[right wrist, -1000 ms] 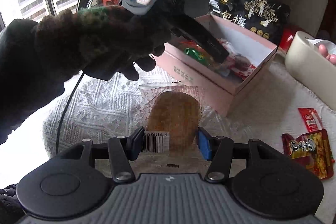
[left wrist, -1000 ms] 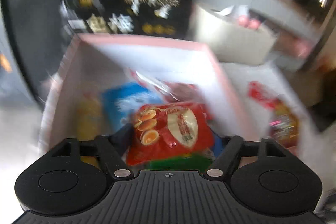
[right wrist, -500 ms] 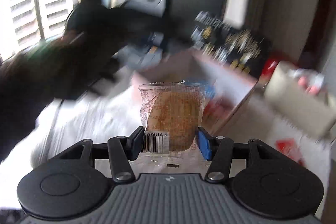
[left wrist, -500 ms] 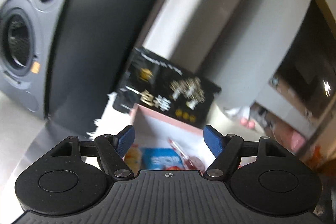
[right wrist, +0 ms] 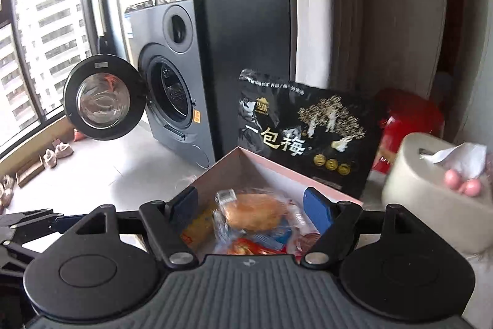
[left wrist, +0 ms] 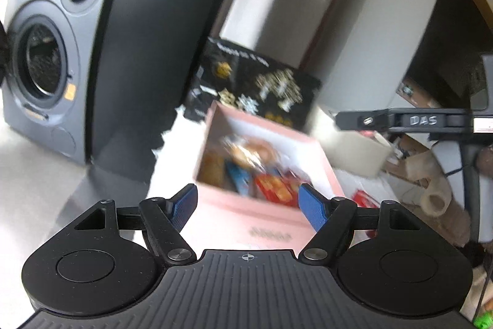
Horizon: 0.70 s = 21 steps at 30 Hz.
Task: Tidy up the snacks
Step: 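Lower the bread bag into the pink box and open the right tool, then move the left tool to the large red snack bag and grasp it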
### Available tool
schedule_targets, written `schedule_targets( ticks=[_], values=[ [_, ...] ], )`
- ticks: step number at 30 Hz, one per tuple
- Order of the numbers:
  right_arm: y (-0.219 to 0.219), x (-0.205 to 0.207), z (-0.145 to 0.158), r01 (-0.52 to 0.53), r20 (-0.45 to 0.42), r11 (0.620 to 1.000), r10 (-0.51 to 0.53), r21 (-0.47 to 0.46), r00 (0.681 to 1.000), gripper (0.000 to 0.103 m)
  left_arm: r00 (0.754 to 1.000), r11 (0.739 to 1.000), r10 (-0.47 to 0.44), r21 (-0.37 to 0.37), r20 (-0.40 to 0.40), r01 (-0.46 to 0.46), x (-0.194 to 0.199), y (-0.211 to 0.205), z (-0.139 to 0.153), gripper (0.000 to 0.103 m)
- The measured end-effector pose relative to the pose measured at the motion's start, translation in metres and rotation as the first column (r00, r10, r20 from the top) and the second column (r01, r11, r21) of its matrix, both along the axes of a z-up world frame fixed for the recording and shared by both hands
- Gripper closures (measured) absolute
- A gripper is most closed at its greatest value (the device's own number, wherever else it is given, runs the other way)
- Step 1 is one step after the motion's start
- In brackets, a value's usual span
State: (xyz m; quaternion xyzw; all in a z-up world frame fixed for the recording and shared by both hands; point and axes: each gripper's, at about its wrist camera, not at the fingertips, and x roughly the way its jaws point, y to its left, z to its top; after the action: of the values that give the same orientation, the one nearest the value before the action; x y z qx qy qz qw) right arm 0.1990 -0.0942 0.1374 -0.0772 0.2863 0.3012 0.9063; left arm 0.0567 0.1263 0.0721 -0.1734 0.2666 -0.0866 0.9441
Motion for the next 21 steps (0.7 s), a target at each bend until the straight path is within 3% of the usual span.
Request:
schedule_targets(
  ticks=[6,9,14,18,21],
  values=[
    [-0.072,-0.038,-0.011,0.091,0.01,0.995,-0.091,-0.046,0.996,0.026,0.99,0.99,-0.106,0.079,-0.093,0.114,-0.013,-0.046,-0.019,0.025],
    [-0.103,-0.052,-0.04,0.143,-0.043,0.983,-0.148,-0.117,0.988,0.026,0.972,0.973,-0.19,0.103,-0.141,0.205,-0.008,-0.077,-0.032,0.026],
    [-0.13,-0.072,-0.096,0.196,-0.059,0.949,-0.217,-0.248,0.974,0.026,0.937,0.94,-0.275,0.145,-0.213,0.309,0.006,-0.139,-0.043,0.026],
    [-0.154,-0.074,-0.116,0.232,-0.141,0.952,-0.263,-0.201,0.954,0.026,0.917,0.898,-0.32,0.231,-0.239,0.374,0.009,-0.187,-0.046,0.026],
    [-0.166,-0.072,-0.126,0.257,-0.186,0.948,-0.291,-0.185,0.938,0.026,0.904,0.878,-0.349,0.251,-0.248,0.408,0.015,-0.209,-0.044,0.026]
  ],
)
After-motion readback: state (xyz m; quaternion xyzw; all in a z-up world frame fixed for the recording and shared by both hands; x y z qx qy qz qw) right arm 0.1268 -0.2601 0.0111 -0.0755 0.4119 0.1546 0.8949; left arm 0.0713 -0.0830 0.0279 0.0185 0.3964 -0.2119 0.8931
